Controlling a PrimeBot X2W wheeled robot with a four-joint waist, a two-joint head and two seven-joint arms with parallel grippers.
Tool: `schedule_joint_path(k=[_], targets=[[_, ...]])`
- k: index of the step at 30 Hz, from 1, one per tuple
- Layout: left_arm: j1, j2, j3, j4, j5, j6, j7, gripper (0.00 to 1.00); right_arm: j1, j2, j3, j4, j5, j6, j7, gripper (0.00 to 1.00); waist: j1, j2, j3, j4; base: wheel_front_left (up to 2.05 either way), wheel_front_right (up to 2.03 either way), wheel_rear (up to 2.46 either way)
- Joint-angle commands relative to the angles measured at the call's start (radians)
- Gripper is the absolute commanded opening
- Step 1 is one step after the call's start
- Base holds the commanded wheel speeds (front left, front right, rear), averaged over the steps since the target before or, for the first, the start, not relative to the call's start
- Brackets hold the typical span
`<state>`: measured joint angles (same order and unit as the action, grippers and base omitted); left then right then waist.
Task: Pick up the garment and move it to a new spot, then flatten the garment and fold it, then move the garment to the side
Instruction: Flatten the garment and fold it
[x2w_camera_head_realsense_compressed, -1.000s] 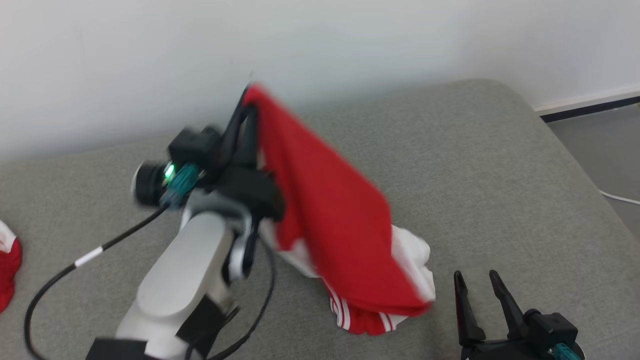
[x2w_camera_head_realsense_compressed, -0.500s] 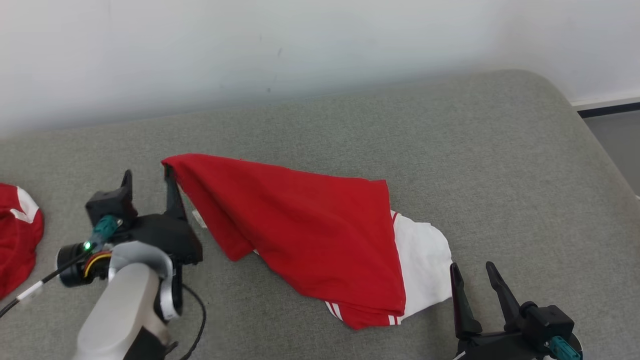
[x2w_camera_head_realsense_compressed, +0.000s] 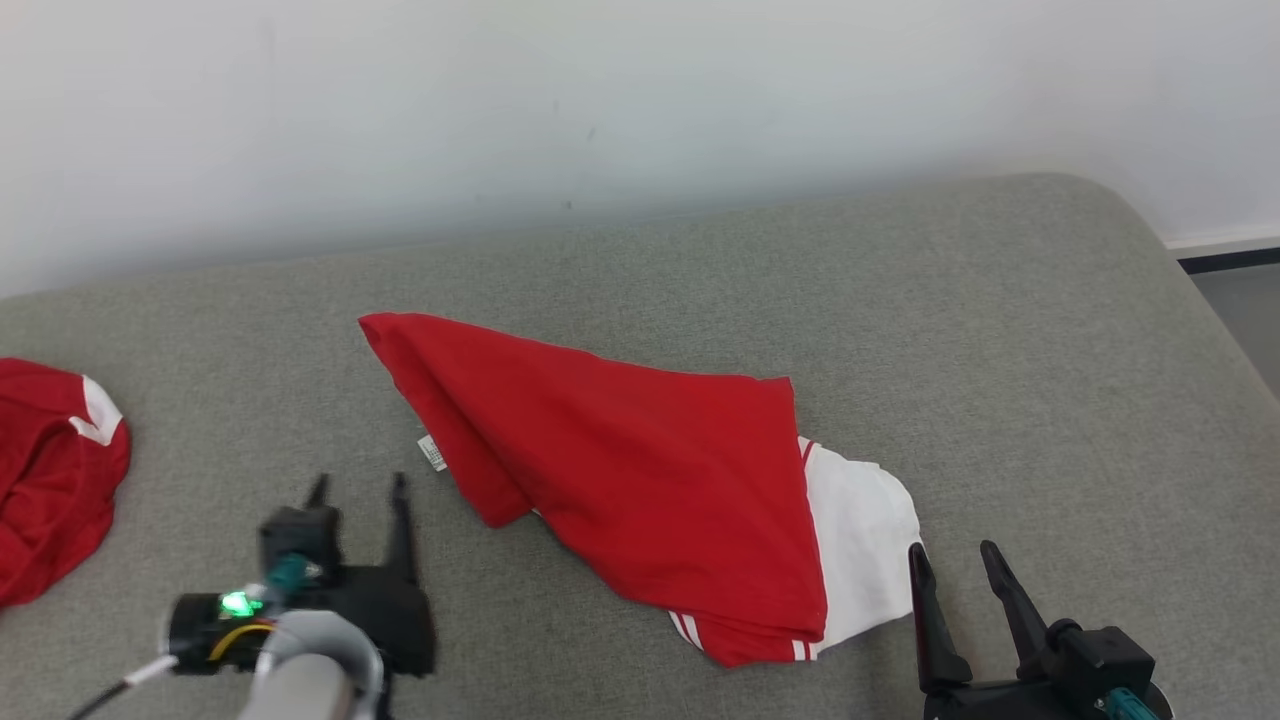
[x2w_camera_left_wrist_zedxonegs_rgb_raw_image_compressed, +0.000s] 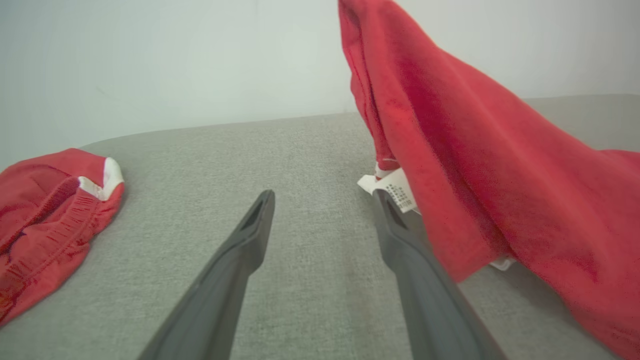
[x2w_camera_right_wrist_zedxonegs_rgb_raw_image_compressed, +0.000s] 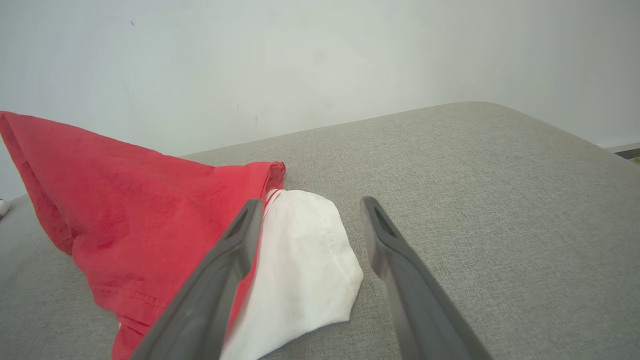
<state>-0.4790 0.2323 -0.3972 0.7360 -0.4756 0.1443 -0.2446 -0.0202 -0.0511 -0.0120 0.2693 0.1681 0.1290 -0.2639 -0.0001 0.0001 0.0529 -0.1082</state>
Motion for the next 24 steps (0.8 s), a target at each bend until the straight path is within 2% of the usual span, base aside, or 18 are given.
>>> schedule_joint_path(k=[1,6,10,11,20,24], targets=[[0.02,-0.014,-0.021,-0.021,0.016,-0.009,0.007,1.0,0.008,0.001,-0.003,-0.006,-0.006,0.003,-0.001,1.0,0.0001,-0.0001,-0.001,0.007,0.0,0.0,0.0],[0.058,-0.065,-0.142,-0.148,0.071,-0.049,0.053,1.0,0.008,0.002,-0.01,-0.013,-0.006,0.003,-0.001,1.0,0.0001,-0.0001,0.013,0.019,0.0,0.0,0.0],[0.066,-0.112,-0.251,-0.231,0.103,-0.097,0.135,1.0,-0.002,0.002,-0.009,-0.019,-0.008,0.003,-0.001,1.0,0.0001,-0.0001,0.031,0.015,0.0,0.0,0.0],[0.052,-0.129,-0.301,-0.247,0.119,-0.121,0.176,1.0,-0.008,0.002,-0.009,-0.019,-0.007,0.003,-0.001,1.0,0.0001,-0.0001,0.041,0.007,0.0,0.0,0.0],[-0.025,-0.168,-0.436,-0.215,0.146,-0.188,0.321,1.0,-0.028,0.002,-0.005,-0.017,0.017,0.003,-0.001,1.0,0.0001,-0.0001,0.08,-0.073,0.0,0.0,0.0],[-0.049,-0.173,-0.473,-0.182,0.142,-0.202,0.374,1.0,-0.035,0.002,-0.004,-0.017,0.026,0.003,-0.001,1.0,0.0001,-0.0001,0.096,-0.107,0.0,0.0,0.0]])
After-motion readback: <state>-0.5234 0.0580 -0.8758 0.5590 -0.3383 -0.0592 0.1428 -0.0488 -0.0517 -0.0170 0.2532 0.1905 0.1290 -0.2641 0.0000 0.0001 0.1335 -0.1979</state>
